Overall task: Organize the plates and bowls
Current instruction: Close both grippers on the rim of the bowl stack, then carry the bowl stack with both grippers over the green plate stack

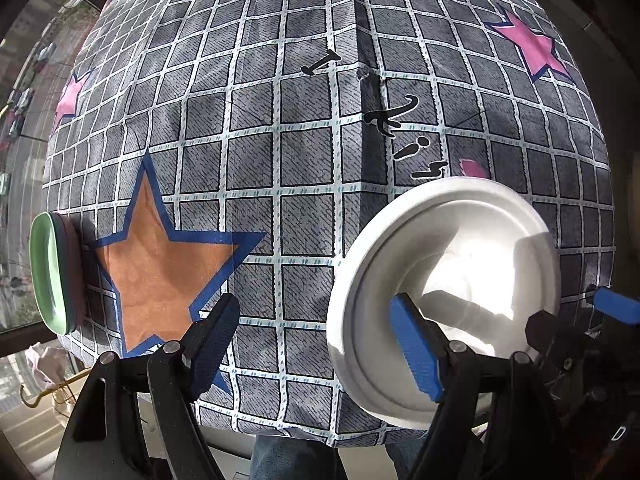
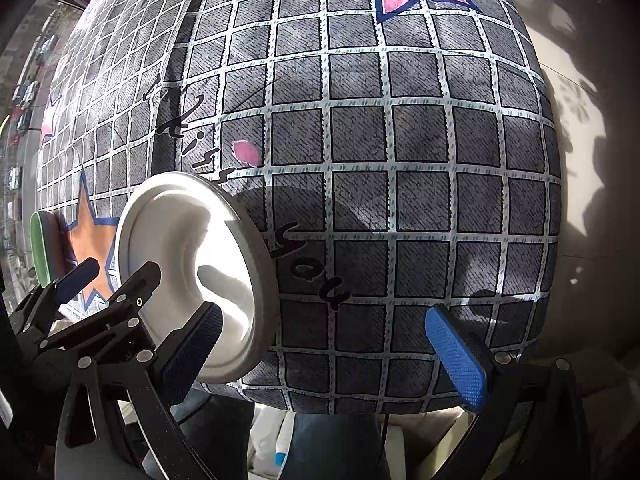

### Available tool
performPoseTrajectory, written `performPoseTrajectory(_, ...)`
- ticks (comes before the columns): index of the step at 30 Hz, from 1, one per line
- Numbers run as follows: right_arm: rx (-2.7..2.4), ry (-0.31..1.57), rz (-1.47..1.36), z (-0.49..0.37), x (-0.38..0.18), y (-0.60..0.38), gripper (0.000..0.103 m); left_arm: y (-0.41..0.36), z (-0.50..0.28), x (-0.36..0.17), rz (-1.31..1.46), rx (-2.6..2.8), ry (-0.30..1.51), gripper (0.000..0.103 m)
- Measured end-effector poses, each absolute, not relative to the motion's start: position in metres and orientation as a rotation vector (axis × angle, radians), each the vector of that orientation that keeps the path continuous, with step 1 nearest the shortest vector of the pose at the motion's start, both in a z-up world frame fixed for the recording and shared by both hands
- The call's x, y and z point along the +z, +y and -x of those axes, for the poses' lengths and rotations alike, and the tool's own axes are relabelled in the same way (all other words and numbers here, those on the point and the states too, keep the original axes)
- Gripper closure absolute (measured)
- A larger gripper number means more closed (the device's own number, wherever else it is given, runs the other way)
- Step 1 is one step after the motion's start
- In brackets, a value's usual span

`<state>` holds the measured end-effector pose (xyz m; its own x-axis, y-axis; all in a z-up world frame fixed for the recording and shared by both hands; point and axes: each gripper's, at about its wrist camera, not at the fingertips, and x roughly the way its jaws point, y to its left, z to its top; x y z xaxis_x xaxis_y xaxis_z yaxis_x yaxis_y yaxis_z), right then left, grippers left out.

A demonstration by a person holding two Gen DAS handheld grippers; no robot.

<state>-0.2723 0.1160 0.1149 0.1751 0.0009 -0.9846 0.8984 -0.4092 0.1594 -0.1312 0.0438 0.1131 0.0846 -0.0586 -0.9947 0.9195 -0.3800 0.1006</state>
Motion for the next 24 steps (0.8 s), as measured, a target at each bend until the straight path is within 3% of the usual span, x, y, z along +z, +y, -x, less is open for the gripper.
performPoseTrajectory(2,-1.328,0.87,-1.63,0.271,0.111,0.111,0.022,0.041,0.132,0.109,-1.506,-1.438,0.918,0.027)
performPoseTrajectory(3,-1.304,0.867,-1.644,0.271,0.108,0.107,0.029,0.041,0.133,0.107,-1.512,-1.436,0.93,0.034)
performPoseTrajectory(5,-1.271,0.864,-1.674,0.267,0.1,0.103,0.053,0.039,0.133,0.099,-1.537,-1.424,0.959,0.048)
performPoseTrajectory(8,-1.254,0.828,-1.715,0.265,0.092,0.102,0.063,0.046,0.139,0.093,-1.535,-1.442,1.007,0.059)
performPoseTrajectory(11,-1.225,0.84,-1.7,0.256,0.088,0.1,0.066,0.053,0.146,0.09,-1.555,-1.468,1.004,0.071)
performPoseTrajectory(13,-1.202,0.85,-1.691,0.249,0.085,0.103,0.071,0.061,0.162,0.089,-1.564,-1.482,0.963,0.071)
performPoseTrajectory(24,-1.271,0.843,-1.66,0.202,0.086,0.108,0.072,0.079,0.145,0.095,-1.598,-1.623,0.919,0.071)
